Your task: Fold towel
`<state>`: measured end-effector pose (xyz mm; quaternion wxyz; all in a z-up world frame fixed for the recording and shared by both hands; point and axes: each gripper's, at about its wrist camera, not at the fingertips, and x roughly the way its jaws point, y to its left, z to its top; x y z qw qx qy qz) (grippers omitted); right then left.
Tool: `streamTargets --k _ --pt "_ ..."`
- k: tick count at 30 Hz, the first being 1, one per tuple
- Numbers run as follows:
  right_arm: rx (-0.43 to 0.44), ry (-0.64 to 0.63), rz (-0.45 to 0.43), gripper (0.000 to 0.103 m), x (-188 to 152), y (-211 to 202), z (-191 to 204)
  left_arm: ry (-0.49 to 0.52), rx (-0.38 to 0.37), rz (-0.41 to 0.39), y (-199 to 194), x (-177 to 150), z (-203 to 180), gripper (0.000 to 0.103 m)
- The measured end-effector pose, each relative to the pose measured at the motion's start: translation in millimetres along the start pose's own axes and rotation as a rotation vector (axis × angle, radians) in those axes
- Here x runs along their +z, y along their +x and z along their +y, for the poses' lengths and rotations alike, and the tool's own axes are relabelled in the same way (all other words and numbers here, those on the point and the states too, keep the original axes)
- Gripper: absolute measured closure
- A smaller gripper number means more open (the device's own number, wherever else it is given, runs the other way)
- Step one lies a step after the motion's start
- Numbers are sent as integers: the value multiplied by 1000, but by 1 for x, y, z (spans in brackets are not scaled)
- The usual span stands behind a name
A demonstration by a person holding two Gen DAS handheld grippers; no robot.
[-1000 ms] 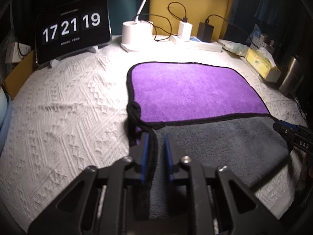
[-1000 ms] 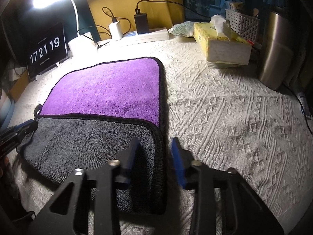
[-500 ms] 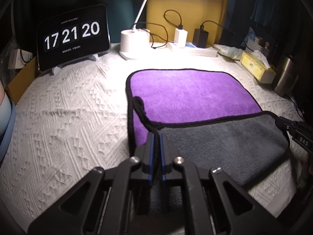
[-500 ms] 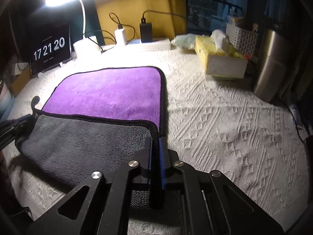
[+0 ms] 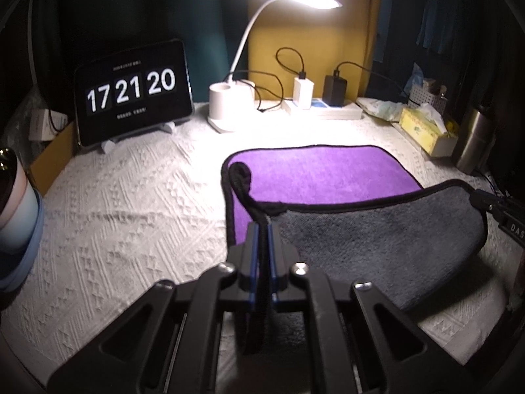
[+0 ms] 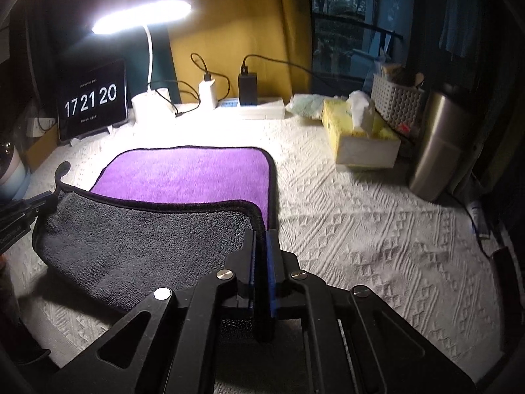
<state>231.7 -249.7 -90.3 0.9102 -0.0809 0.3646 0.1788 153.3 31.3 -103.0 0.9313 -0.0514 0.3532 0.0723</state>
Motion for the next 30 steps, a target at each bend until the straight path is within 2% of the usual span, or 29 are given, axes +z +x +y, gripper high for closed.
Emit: streamTargets --k 19,30 --pt "-14 -27 -71 96 31 -3 -1 27 65 -92 -3 28 6 97" --pt "-10 -38 -77 96 48 13 -4 10 64 -81 15 41 11 97"
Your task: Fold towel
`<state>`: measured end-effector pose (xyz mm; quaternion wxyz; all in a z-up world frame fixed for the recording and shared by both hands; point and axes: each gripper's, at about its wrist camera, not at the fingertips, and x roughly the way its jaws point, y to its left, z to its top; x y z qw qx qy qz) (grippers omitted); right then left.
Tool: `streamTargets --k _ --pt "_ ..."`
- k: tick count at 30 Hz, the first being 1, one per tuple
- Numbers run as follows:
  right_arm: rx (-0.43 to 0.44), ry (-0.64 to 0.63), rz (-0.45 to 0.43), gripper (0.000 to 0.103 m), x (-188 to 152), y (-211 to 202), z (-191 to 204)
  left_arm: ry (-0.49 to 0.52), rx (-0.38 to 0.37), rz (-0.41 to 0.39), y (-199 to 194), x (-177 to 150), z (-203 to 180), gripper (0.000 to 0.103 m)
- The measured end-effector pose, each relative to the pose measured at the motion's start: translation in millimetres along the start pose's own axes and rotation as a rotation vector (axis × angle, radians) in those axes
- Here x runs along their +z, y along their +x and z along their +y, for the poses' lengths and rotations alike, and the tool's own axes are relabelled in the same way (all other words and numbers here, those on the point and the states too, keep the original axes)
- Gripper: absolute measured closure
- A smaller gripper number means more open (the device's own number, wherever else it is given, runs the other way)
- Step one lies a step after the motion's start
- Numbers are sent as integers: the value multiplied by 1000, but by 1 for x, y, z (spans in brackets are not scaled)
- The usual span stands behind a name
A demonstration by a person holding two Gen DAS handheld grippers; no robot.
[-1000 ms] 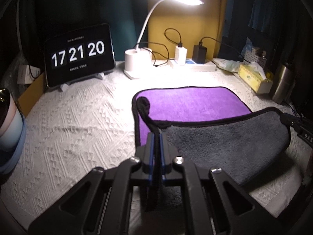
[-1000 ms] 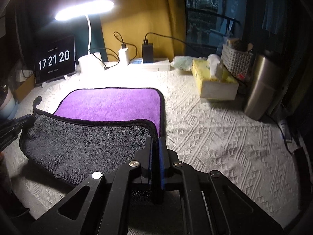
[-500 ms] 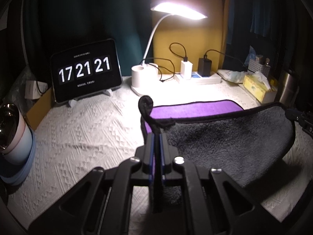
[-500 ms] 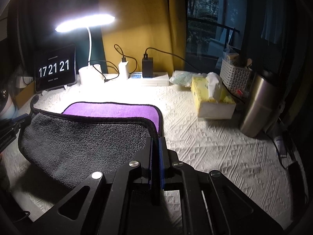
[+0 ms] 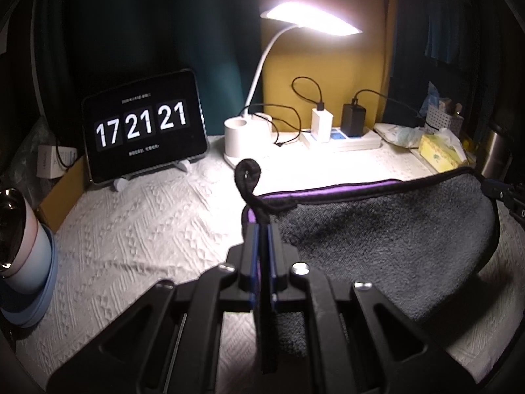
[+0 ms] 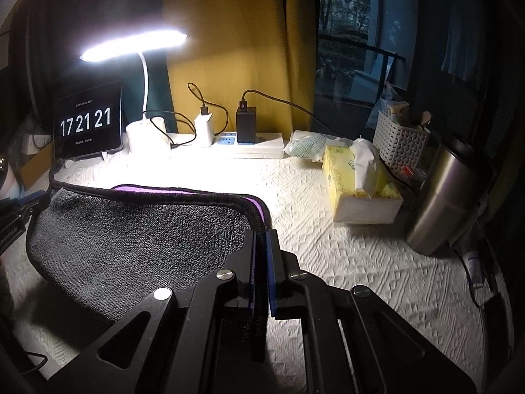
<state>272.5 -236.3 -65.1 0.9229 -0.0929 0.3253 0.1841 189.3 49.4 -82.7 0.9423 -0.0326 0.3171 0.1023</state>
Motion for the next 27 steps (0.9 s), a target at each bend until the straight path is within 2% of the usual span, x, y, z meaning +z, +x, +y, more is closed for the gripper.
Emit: streamTargets --k 10,27 --pt "9 -7 7 96 12 24 -4 -34 -15 25 25 11 6 97" --pt "17 -22 25 96 29 67 -5 -31 -12 50 66 23 8 97"
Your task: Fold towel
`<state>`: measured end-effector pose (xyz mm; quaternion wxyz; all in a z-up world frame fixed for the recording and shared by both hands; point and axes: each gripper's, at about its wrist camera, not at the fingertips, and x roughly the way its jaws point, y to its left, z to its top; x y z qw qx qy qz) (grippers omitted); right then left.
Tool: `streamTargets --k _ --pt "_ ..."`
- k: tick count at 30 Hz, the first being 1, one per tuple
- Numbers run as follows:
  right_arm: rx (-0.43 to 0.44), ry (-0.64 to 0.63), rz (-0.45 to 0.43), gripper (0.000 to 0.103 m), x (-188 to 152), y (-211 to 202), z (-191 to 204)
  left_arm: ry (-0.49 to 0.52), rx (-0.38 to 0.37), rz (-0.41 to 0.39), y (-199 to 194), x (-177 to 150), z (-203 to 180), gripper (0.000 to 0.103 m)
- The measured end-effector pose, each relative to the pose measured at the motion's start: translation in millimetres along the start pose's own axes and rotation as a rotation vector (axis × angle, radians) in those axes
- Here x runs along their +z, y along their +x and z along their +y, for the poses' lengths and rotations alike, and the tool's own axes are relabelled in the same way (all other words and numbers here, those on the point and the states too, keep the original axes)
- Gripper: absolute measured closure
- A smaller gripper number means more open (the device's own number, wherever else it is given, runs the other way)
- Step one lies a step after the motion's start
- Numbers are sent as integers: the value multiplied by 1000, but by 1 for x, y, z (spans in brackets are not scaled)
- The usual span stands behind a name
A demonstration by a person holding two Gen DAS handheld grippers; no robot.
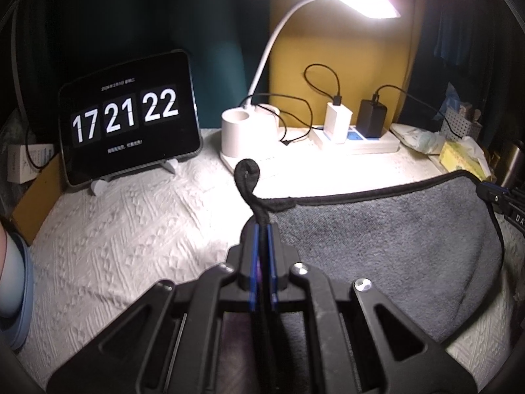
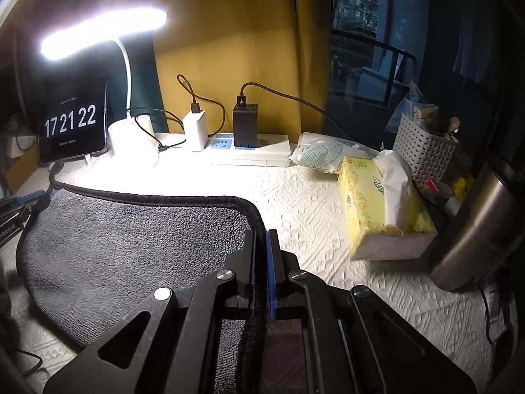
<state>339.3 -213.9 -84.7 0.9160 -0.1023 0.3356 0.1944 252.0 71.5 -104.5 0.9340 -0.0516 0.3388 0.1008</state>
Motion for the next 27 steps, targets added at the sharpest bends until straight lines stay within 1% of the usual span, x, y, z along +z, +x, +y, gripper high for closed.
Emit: streamTargets --k 17,27 --pt "6 -12 28 96 11 40 0 -7 12 36 39 10 5 97" --pt "5 -15 83 96 9 69 0 -21 4 84 65 13 8 97"
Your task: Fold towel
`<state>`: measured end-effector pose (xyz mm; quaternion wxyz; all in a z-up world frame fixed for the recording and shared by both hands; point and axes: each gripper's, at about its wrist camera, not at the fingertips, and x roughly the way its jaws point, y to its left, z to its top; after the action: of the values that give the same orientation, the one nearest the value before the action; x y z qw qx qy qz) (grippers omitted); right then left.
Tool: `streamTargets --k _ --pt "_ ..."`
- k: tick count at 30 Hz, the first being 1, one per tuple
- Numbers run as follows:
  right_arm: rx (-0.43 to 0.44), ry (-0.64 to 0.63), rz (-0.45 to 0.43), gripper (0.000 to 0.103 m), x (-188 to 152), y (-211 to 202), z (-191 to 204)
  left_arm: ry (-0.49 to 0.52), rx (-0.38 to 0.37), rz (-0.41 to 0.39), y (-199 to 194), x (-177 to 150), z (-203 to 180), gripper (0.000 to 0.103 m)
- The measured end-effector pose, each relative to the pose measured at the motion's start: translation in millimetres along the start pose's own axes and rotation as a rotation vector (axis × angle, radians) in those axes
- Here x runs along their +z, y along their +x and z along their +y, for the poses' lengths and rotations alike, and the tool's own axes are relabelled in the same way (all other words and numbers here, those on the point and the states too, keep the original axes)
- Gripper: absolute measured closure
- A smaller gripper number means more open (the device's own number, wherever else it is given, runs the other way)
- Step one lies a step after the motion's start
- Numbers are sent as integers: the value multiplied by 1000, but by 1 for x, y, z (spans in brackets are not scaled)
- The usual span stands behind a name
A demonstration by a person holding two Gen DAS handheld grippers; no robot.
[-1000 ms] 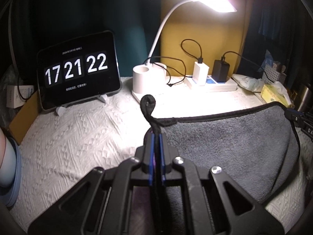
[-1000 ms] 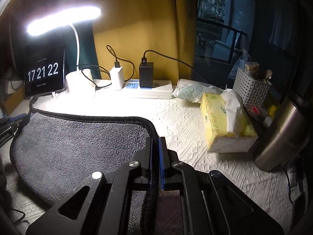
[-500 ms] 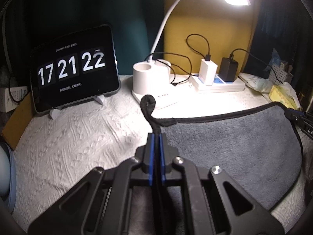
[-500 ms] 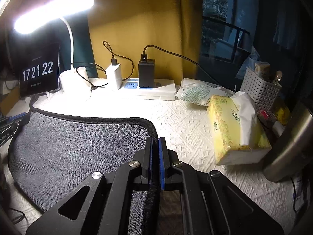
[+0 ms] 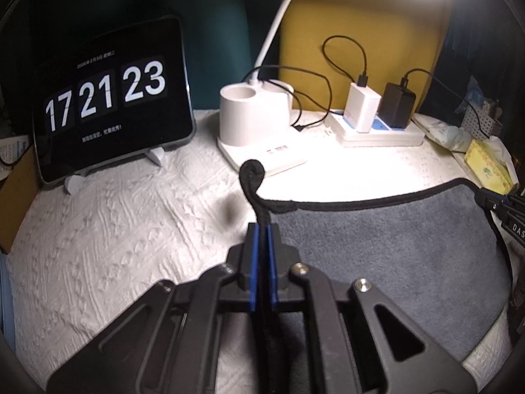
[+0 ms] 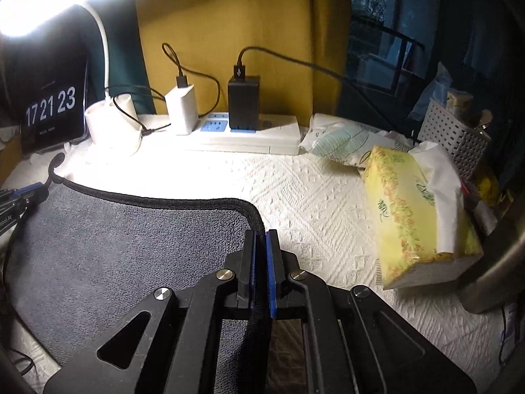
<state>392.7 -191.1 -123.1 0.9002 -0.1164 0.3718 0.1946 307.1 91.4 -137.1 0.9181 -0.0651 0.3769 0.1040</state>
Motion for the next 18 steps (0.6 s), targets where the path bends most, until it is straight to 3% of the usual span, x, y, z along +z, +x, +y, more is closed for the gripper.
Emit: streamTargets --k 12,18 --pt "-1 13 65 96 -5 25 -1 -16 -12 104 23 -2 3 96" --pt "0 19 87 96 -7 30 -2 -25 -10 116 27 0 4 94"
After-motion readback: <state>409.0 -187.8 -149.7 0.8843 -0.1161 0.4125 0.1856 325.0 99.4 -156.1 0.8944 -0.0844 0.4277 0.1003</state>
